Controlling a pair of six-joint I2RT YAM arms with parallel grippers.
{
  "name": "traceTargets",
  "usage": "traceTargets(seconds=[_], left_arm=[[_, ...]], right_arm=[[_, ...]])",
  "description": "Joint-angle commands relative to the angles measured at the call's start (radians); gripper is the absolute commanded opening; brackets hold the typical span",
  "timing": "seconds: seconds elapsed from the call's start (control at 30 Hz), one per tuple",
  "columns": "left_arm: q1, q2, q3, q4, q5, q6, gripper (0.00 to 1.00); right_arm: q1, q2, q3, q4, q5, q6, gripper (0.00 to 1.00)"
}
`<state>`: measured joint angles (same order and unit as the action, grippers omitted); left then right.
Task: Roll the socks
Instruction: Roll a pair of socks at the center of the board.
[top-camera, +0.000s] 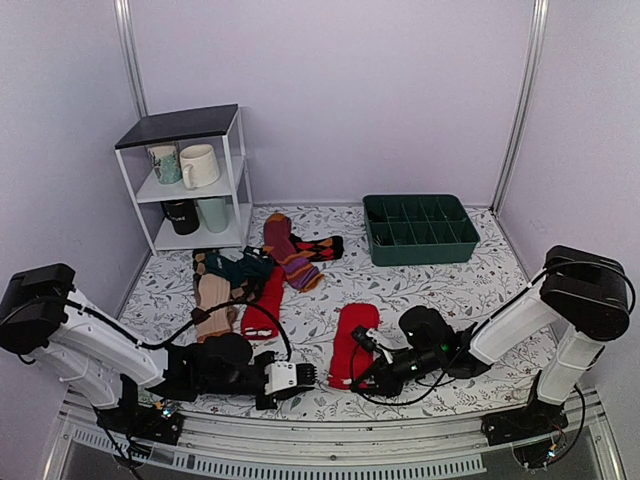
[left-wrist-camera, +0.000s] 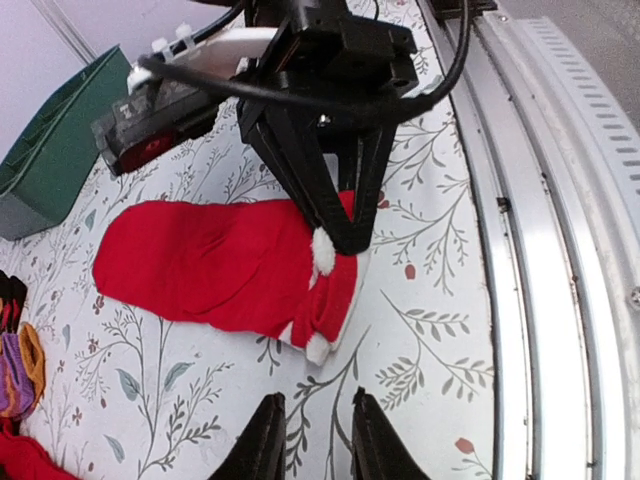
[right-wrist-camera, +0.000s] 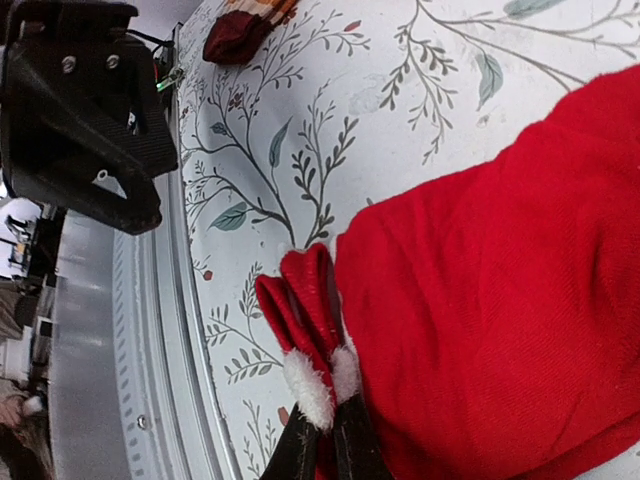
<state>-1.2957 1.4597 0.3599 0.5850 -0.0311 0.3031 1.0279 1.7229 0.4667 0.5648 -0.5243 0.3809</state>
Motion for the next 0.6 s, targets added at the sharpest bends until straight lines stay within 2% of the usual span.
traceTargets(seconds=[0.0, 0.3, 0.57], left_arm=[[-0.040, 0.026, 0.024, 0.074, -0.018, 0.117, 0.25], [-0.068, 0.197, 0.131, 0.116, 0.045, 0.272, 0.30], [-0.083, 0.305, 0.197, 0.080, 0.047, 0.282, 0.32]], right_arm=[[-0.027, 0.066, -0.012, -0.232, -0.126, 0.141, 0.07], [-0.070, 0.136, 0.042, -0.299, -0.235, 0.215, 0.08], [-0.084, 0.153, 0.048, -0.303, -0.241, 0.217, 0.07]])
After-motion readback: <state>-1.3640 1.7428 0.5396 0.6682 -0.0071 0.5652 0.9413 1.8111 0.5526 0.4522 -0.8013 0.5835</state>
